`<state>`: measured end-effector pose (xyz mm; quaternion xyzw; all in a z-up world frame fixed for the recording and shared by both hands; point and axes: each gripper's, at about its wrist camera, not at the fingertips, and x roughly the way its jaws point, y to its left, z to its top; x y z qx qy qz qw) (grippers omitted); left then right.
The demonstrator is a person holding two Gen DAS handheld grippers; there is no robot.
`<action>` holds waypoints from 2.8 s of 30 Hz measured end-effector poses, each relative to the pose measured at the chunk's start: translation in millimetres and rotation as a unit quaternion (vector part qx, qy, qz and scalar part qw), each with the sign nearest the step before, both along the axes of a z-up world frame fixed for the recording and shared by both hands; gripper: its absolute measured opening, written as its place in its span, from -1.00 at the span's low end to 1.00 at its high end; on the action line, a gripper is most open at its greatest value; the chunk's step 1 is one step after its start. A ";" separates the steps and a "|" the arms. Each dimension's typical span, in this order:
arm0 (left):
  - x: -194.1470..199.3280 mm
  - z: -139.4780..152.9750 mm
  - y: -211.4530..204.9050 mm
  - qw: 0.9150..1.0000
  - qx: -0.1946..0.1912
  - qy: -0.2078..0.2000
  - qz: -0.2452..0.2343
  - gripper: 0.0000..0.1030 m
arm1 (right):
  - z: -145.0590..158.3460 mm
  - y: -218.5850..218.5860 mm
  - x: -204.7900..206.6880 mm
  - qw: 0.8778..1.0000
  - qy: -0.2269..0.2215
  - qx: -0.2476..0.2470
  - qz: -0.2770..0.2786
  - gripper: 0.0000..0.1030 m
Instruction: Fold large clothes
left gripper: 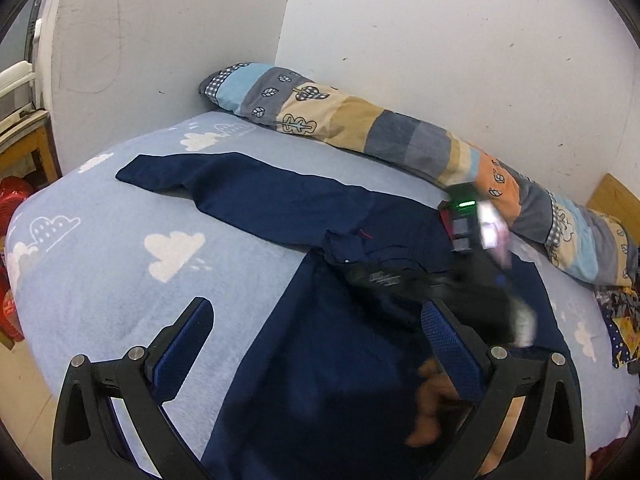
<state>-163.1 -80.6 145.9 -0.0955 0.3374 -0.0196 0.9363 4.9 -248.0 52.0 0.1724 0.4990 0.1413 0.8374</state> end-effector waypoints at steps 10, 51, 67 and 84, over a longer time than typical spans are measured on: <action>10.0 -8.5 2.1 1.000 -0.014 0.021 0.012 1.00 | -36.6 -137.0 -23.7 0.987 0.048 -0.085 -0.124 0.52; 188.4 -74.7 295.4 0.937 -0.287 0.100 0.172 0.40 | 57.5 -184.3 -208.7 0.994 -0.073 0.001 -0.086 0.66; 267.3 -154.7 384.0 0.887 -0.412 -0.009 0.209 0.22 | 27.9 -177.3 -185.2 0.995 -0.056 -0.034 -0.070 0.66; 276.7 -83.8 356.6 0.922 -0.343 -0.072 0.167 -0.92 | 35.2 -200.2 -188.2 0.990 -0.073 -0.019 -0.117 0.66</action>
